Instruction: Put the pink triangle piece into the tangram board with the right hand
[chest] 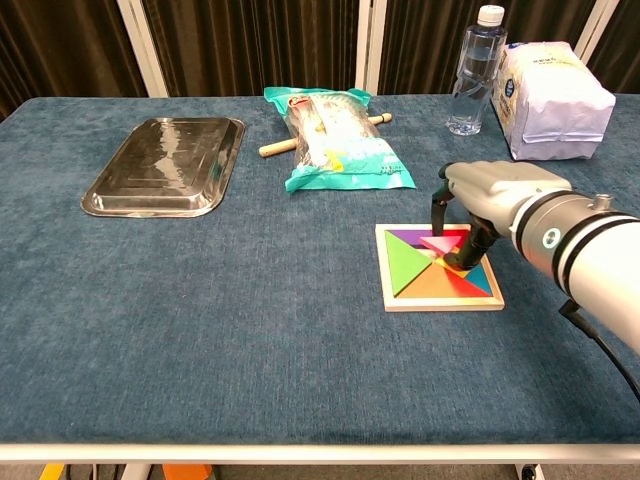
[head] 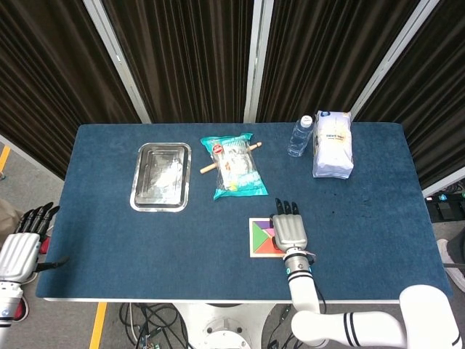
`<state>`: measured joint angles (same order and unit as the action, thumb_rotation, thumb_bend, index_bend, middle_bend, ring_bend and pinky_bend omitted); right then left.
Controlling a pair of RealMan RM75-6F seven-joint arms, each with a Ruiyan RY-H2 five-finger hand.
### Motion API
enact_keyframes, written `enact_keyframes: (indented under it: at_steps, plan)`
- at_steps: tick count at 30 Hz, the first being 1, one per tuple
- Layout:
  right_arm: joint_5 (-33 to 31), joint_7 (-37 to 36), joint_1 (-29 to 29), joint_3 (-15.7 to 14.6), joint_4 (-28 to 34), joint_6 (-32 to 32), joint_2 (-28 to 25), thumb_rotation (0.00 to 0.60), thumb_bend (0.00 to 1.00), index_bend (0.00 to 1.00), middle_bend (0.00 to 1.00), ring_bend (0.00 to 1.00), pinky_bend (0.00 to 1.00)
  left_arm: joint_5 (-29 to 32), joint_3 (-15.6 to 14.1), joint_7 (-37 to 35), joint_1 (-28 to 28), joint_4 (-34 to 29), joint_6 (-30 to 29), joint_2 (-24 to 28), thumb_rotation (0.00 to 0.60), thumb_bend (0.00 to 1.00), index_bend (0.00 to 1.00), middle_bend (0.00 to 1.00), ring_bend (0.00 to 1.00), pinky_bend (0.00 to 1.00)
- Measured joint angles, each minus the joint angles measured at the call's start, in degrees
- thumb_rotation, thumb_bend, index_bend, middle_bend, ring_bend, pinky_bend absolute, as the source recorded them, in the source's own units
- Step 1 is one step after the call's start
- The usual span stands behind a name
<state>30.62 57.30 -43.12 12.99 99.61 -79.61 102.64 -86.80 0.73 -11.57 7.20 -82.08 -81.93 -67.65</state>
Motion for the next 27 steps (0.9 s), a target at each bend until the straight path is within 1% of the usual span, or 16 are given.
enact_keyframes:
  at_steps: [27]
  plan:
    - [-0.2, 0.8, -0.5, 0.0, -1.7, -0.6, 1.6, 0.600, 0.31, 0.55, 0.00, 0.00, 0.00, -0.2, -0.1, -0.7, -0.3, 0.7, -0.3, 0.1, 0.600, 0.00, 0.00, 0.00, 0.00, 0.00]
